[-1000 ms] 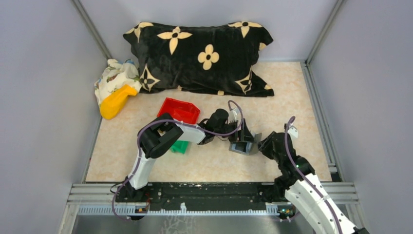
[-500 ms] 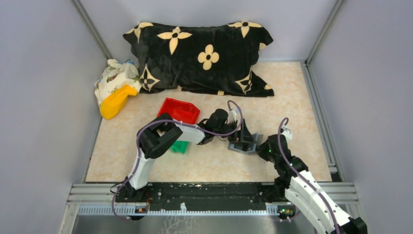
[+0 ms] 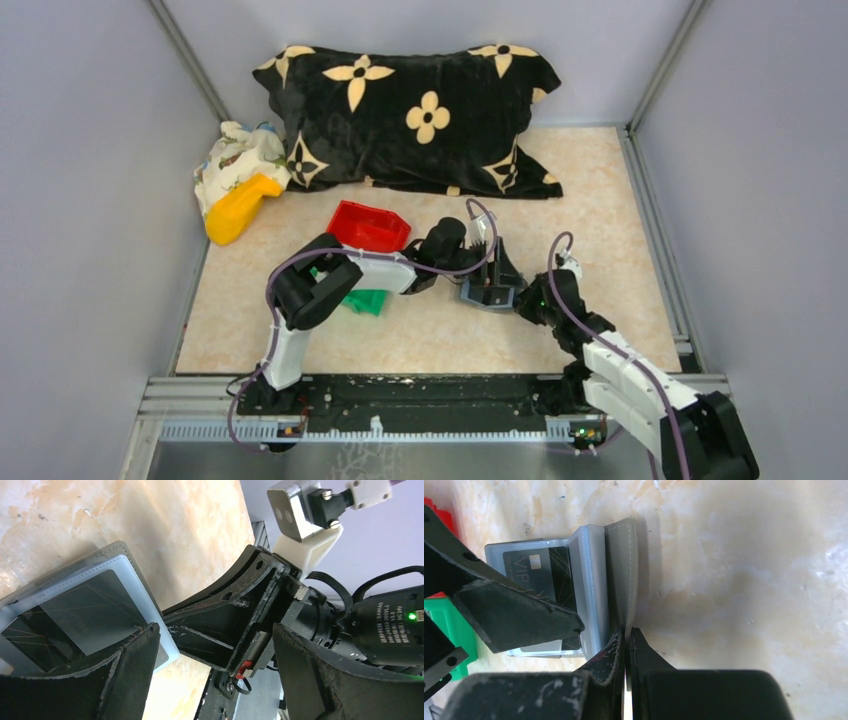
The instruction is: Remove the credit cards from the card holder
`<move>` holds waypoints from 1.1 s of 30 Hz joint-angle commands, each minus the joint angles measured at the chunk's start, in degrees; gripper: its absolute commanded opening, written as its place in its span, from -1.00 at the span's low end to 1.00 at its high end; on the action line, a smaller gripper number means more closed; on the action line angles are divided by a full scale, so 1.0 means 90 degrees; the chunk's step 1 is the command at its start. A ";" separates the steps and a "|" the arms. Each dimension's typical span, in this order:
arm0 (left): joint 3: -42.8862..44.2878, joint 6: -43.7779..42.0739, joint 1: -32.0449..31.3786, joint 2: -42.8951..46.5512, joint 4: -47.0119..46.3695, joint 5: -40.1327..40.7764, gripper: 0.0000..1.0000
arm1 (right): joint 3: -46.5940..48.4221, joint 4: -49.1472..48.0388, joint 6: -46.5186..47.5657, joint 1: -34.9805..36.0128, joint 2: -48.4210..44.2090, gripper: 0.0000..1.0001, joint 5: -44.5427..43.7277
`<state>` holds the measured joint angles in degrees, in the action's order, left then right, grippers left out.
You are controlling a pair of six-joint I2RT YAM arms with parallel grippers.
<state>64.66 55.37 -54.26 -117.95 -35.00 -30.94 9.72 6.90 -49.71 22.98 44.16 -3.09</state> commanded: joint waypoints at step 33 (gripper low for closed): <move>0.0021 0.0133 0.0139 -0.0617 -0.0193 -0.0089 0.77 | 0.0977 0.1757 0.0618 -0.0015 -0.2148 -0.18 0.0010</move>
<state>64.07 57.06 -53.21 -121.56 -36.29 -33.32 13.26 21.80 -44.91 22.70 27.75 -3.42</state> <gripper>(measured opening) 0.885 0.421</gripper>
